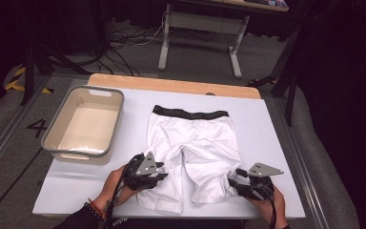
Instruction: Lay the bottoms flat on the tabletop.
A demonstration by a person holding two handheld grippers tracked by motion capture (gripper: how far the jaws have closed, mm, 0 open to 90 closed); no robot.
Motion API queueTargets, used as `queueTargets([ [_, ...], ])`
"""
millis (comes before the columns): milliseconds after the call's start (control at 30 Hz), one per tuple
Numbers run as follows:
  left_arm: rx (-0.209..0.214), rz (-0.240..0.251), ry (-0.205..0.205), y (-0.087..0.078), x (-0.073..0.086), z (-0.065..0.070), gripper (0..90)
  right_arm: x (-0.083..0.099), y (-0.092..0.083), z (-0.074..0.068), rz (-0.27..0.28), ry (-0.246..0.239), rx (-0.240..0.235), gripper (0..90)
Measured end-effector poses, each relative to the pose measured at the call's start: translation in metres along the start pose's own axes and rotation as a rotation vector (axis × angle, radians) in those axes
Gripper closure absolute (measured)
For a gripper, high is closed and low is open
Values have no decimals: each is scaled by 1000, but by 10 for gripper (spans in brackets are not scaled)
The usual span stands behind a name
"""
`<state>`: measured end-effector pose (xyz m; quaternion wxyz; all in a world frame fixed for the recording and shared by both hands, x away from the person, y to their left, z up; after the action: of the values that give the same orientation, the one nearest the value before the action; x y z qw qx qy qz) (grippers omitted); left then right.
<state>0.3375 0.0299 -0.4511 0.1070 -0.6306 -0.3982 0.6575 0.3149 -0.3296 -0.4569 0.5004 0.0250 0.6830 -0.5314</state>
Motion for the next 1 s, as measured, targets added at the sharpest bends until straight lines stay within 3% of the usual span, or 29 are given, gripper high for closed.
queueTargets([
  [133,6,-12,12,2,0,4,593,-8,7,-20,-5,-59,-32,404],
  [233,6,-21,16,3,0,5,592,-8,14,-31,-52,-131,4,394],
  [333,8,-27,15,3,1,5,585,-7,13,-26,-47,-103,7,395],
  [500,26,-27,7,4,4,3,600,-1,7,-21,-59,-72,-47,678],
  [567,33,-48,6,6,6,3,614,0,6,-19,-64,-61,-60,799],
  [633,38,-68,1,9,9,2,616,1,5,-19,-75,-80,-45,853],
  [767,51,-76,-5,13,10,2,622,-1,-3,-17,-75,-95,-3,863],
  [1000,76,-98,-17,19,12,3,660,0,-40,1,-25,-47,126,854],
])
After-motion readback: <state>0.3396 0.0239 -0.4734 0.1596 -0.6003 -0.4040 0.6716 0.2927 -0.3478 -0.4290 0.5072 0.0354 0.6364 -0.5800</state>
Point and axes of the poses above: each handheld gripper's, and its own axes: y roughly forward along the jaws, x roughly out of its underside, z roughly to its right, the point moved 2 cm from there along y, roughly forward along the jaws, and after that the axes turned 3 degrees about -z, right-handed, at the moved point
